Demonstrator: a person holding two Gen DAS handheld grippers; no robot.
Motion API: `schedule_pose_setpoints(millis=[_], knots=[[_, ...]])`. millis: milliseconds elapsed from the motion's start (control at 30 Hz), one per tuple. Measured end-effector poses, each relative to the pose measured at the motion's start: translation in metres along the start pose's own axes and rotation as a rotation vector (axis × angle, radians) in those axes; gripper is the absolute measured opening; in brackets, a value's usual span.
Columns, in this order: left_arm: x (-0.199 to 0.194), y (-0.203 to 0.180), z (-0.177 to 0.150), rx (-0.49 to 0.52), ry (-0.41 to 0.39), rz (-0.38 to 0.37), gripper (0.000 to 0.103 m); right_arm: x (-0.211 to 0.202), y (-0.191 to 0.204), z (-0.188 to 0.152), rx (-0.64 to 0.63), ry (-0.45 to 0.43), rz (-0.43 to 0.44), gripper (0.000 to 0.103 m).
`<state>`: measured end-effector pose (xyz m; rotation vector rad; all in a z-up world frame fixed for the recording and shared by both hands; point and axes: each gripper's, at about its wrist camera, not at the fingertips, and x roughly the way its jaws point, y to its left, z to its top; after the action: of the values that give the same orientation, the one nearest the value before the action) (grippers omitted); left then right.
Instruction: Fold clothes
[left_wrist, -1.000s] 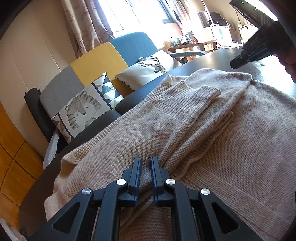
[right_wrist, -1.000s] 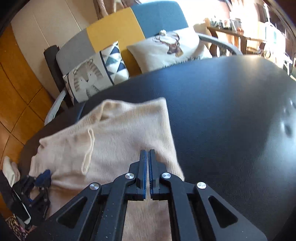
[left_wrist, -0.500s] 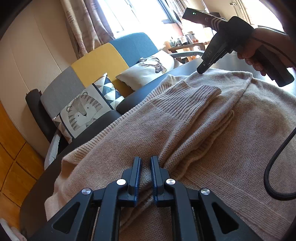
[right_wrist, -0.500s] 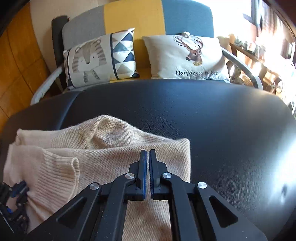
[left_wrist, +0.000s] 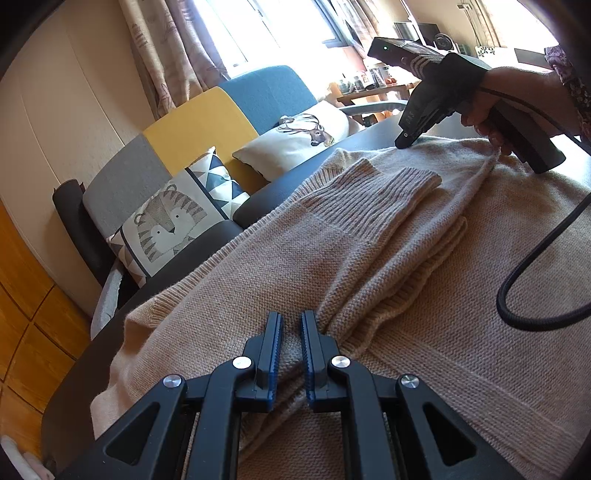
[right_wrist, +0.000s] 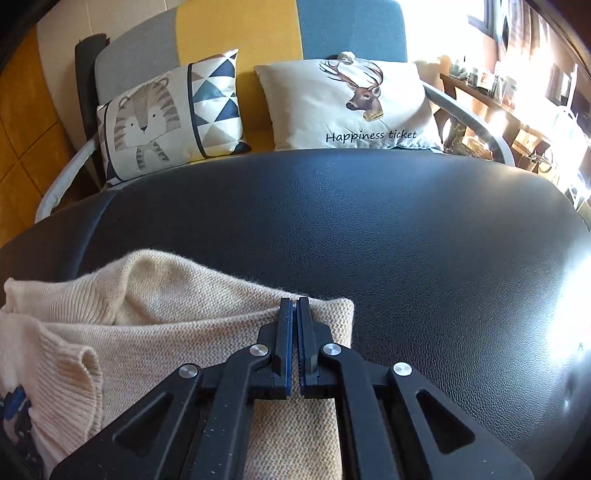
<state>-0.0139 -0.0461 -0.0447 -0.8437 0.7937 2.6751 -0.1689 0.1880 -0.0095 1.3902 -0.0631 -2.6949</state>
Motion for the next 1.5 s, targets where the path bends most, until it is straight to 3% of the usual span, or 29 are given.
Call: schedule_pose_setpoints(millis=[567,733,1067,1133,1233,1500], knots=[[-0.001,-0.004,0.0,0.025,0.003,0.026,0.01,-0.039,-0.014,-0.031,0.065,-0.023,0.051,0.002],[-0.001,-0.003,0.0,0.022,0.005,0.021,0.01,-0.034,-0.019,-0.057,0.101,0.024,0.048,0.003],[-0.001,-0.005,0.0,0.022,0.005,0.021,0.01,-0.031,-0.032,-0.073,0.156,-0.038,0.043,0.002],[-0.001,-0.006,0.0,0.021,0.006,0.02,0.01,-0.034,-0.037,-0.07,0.195,-0.031,0.064,0.002],[-0.001,-0.007,-0.001,0.019,0.005,0.018,0.01,-0.055,-0.048,-0.08,0.3,-0.1,0.126,0.005],[-0.001,-0.006,-0.001,0.018,0.006,0.017,0.01,-0.058,-0.044,-0.102,0.249,-0.085,0.093,0.002]])
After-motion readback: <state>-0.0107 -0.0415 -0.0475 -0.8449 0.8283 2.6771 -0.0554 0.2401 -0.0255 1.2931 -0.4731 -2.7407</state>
